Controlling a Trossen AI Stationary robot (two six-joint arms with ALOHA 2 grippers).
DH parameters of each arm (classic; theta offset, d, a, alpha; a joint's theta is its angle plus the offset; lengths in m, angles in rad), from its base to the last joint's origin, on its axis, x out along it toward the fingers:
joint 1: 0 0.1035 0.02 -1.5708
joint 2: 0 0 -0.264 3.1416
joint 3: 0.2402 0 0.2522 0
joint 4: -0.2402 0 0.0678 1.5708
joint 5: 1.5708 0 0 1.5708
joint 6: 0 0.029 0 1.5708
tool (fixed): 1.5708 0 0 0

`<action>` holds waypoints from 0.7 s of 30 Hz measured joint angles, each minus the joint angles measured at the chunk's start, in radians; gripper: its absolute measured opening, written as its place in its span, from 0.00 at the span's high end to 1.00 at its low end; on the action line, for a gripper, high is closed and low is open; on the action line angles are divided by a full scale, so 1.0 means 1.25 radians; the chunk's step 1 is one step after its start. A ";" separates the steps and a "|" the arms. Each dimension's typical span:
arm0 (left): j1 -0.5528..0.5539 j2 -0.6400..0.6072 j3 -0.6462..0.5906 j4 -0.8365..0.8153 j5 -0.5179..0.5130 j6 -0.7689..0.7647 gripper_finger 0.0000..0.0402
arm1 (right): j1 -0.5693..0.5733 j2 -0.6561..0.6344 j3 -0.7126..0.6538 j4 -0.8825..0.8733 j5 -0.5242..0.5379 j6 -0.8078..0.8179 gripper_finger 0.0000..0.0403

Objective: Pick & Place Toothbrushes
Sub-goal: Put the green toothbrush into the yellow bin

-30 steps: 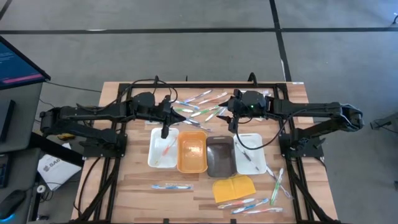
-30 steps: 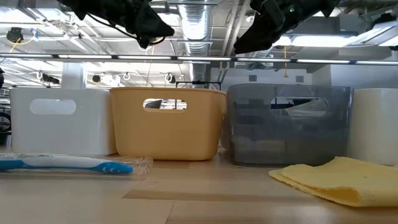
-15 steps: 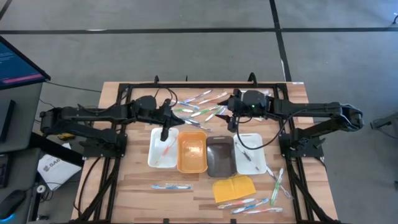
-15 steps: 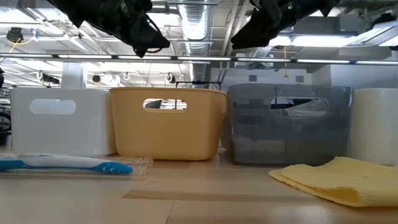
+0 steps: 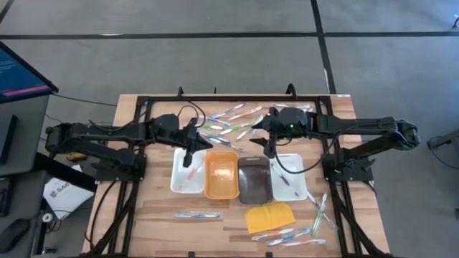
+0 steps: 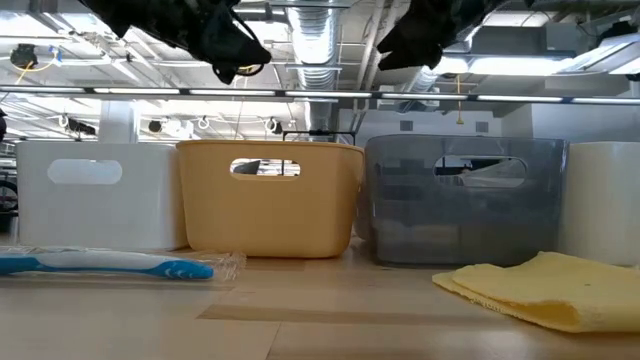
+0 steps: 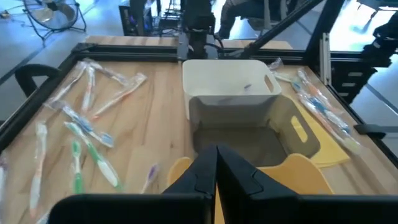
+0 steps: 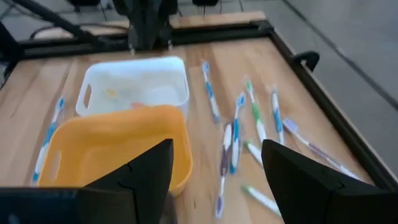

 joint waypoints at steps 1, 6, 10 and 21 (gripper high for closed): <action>-0.005 0.000 0.000 -0.003 0.000 0.000 1.00 | -0.003 0.000 0.013 -0.018 0.000 -0.003 0.41; -0.025 0.000 0.000 -0.015 0.000 0.000 1.00 | -0.028 0.000 0.066 -0.074 0.000 -0.109 0.41; -0.035 0.000 0.000 -0.016 0.000 -0.002 1.00 | -0.093 0.031 0.120 -0.135 -0.002 -0.157 0.41; -0.038 0.000 0.000 -0.017 0.000 -0.002 1.00 | -0.241 0.334 0.328 -0.314 -0.012 -0.454 0.41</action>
